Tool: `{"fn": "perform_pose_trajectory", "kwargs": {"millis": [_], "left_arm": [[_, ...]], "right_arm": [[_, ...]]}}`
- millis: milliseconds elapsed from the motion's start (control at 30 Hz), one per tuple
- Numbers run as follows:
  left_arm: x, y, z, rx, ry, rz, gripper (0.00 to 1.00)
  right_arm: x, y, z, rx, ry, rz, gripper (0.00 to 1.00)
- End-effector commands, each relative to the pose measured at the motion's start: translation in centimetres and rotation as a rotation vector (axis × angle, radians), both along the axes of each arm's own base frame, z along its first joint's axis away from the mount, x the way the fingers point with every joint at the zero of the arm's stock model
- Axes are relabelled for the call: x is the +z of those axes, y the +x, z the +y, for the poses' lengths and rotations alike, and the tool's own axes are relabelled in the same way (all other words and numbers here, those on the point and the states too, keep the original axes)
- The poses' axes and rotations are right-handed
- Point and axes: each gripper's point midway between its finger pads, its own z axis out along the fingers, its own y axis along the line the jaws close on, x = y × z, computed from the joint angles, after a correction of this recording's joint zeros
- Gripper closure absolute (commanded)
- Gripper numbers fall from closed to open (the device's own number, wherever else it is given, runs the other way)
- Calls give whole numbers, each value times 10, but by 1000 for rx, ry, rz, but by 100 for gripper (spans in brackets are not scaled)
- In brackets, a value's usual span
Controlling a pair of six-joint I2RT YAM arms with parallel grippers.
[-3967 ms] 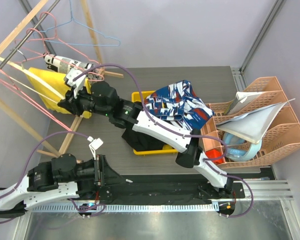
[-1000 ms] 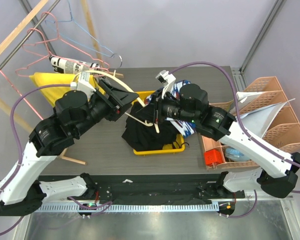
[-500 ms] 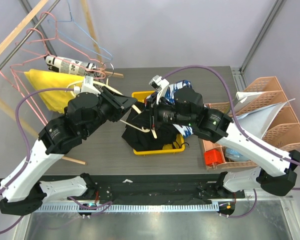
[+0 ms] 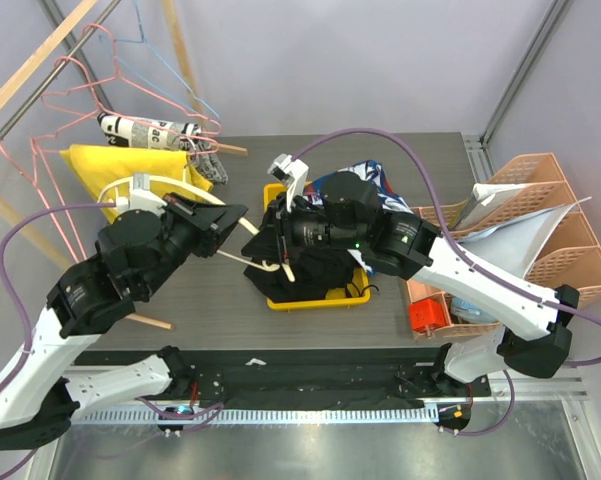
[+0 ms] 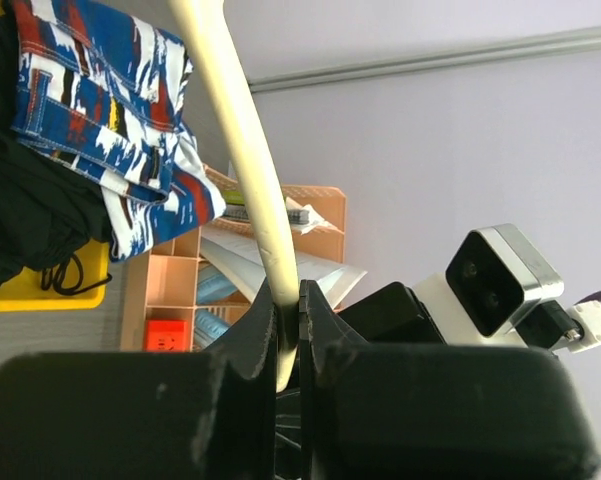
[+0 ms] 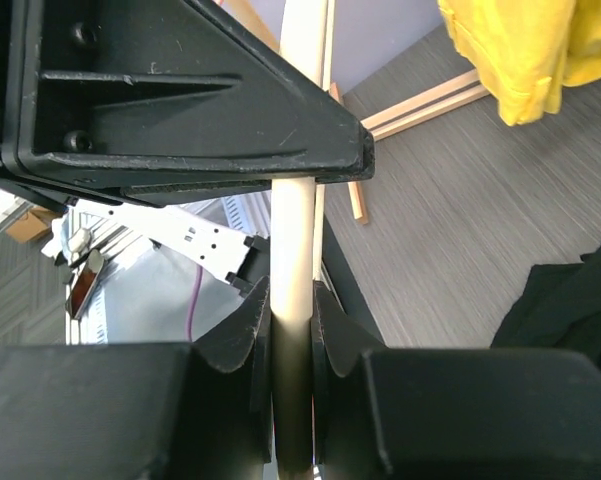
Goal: Remove the trousers from the hanger
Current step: Pass the hanger from the right arm to the left, then hang the hanger back to the clothesline with the left arm
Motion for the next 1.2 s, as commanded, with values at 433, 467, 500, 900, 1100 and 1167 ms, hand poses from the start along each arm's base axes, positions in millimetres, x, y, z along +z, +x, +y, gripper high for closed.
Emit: {"fn": "perform_pose_trajectory", "kwargs": {"millis": [433, 467, 500, 900, 1100, 1167], "left_arm": [[47, 44, 44, 359, -180, -175, 100], [46, 50, 52, 404, -174, -186, 100], [51, 53, 57, 428, -166, -212, 100], [70, 110, 120, 586, -395, -288, 100], [89, 135, 137, 526, -548, -349, 100], [95, 139, 131, 488, -511, -362, 100]], "right_arm": [[76, 38, -100, -434, 26, -153, 0], [76, 38, -105, -450, 21, -151, 0], [74, 38, -114, -472, 7, -148, 0], [53, 34, -131, -500, -82, -115, 0], [46, 38, -125, -489, -115, -118, 0], [44, 38, -123, -482, -123, -116, 0]]}}
